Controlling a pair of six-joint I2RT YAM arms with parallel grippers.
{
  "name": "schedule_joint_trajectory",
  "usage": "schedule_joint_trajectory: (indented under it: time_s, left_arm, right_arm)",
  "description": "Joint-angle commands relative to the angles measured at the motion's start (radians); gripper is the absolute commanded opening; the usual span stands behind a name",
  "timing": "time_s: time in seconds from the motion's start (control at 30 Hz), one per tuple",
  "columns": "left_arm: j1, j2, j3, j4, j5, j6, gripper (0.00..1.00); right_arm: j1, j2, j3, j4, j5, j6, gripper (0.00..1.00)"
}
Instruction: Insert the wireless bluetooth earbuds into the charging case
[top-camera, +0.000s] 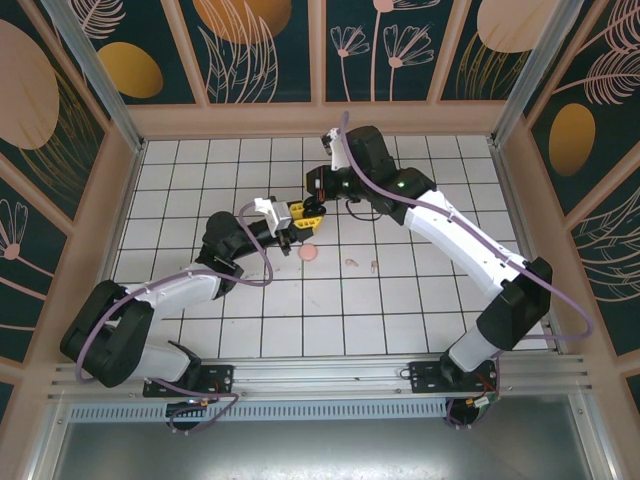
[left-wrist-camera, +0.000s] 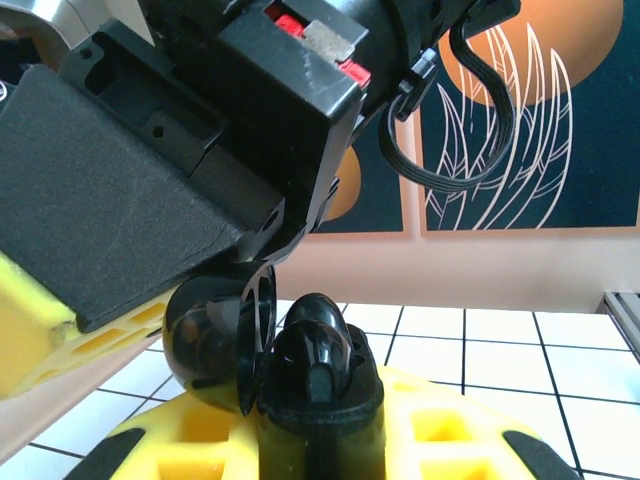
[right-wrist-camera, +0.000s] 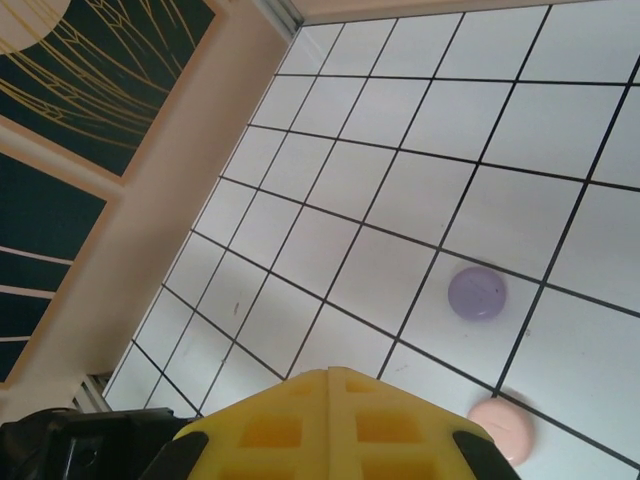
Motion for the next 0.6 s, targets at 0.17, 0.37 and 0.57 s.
schedule_joint_trajectory:
  time_s: [0.17,0.37,0.57]
  left_arm:
    - [-0.005,0.026,0.052,0.048,-0.051,-0.068,0.0]
    - [-0.005,0.032,0.046,0.058,-0.069,-0.138,0.0]
    - [-0.005,0.01,-0.026,0.034,-0.214,-0.327,0.0]
  right_arm:
    - [0.052,-0.181,-0.206,-0.032,-0.06,0.038,0.0]
    - [0.022,-0.327,-0.298,0.03,0.112,0.108,0.03]
    - [-0.041,-0.446,-0.403,0.086,0.199,0.169,0.31]
